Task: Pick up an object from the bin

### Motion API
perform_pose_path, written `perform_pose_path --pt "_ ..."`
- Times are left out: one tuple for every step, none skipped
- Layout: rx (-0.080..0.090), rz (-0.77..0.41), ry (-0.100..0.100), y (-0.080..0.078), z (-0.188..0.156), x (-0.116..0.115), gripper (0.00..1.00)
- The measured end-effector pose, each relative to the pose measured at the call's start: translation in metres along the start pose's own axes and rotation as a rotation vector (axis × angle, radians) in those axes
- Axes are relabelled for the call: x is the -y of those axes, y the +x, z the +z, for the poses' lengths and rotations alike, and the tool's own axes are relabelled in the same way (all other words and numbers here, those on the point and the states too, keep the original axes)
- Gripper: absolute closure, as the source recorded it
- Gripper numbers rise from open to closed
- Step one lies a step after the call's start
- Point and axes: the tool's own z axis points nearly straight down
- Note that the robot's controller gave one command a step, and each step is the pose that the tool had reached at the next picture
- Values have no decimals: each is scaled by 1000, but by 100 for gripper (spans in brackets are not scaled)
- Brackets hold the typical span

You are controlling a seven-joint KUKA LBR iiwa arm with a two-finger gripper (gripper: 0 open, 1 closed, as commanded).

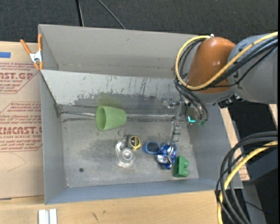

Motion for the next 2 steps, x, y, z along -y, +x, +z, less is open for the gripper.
perform_pose_path --pt "2 185 -2 70 61 -5 0" --pt "6 183 -1 69 60 -5 100"
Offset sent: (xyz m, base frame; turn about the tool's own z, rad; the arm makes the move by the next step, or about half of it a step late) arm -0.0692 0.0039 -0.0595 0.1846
